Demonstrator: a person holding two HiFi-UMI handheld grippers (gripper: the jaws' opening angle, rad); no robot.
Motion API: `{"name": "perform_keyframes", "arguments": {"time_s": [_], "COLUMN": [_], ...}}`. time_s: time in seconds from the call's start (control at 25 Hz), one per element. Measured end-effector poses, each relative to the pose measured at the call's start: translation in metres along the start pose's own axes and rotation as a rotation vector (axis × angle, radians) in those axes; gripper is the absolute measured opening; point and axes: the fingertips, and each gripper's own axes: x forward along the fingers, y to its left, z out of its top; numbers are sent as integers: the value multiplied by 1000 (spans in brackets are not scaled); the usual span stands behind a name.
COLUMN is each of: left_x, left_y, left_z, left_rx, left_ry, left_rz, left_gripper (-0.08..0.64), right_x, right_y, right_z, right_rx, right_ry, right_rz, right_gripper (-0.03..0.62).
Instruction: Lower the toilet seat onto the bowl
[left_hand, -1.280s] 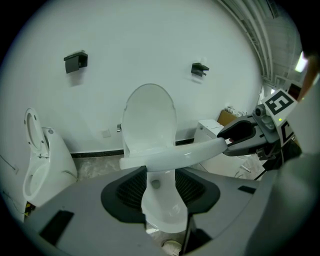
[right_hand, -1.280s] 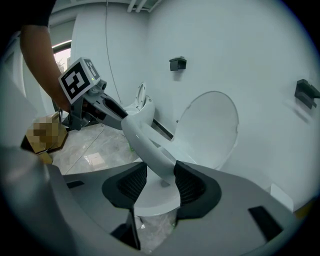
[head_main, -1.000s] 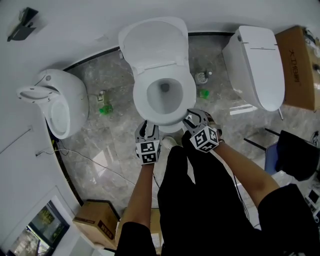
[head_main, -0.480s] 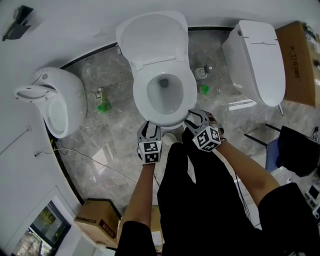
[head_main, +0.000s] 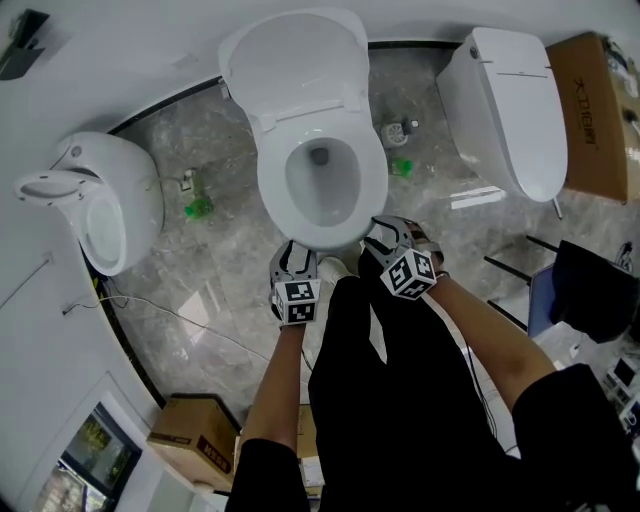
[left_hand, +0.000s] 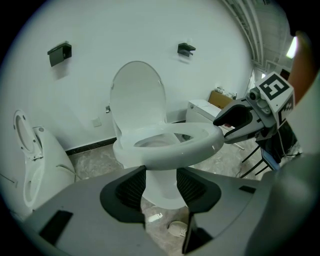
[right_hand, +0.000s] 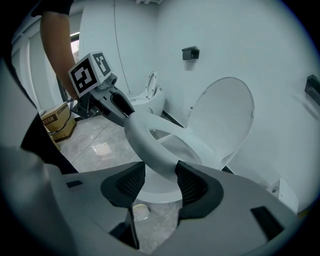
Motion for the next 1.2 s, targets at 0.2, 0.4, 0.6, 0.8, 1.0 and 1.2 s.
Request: {"name": "perform_keyframes", "arguments": {"time_s": [0.2, 0.4, 0.6, 0.8, 1.0, 1.2], "left_x": [4, 11, 18, 24, 33, 39], "left_y": [-5, -7, -8, -14, -17, -18], "left_z": [-14, -26, -42, -54, -66, -79], "left_rx": [15, 26, 42, 55, 99, 99], "left_ry": [34, 63, 103, 135, 149, 150], "left_rz": [-9, -23, -44, -81, -101, -91], "left_gripper": [199, 201, 201, 201, 201, 201], "right_x": [4, 10, 20, 24, 32, 41], "right_y": [9, 16, 26, 32, 38, 45], "right_z": [-11, -19, -29, -42, -54, -64], "right_rx": [-2, -4, 15, -2, -11, -19], "right_ry": [34, 63, 116, 173, 208, 260], "right_rz": [8, 36, 52, 54, 54, 33], "right_gripper": [210, 212, 213, 213, 213, 213]}}
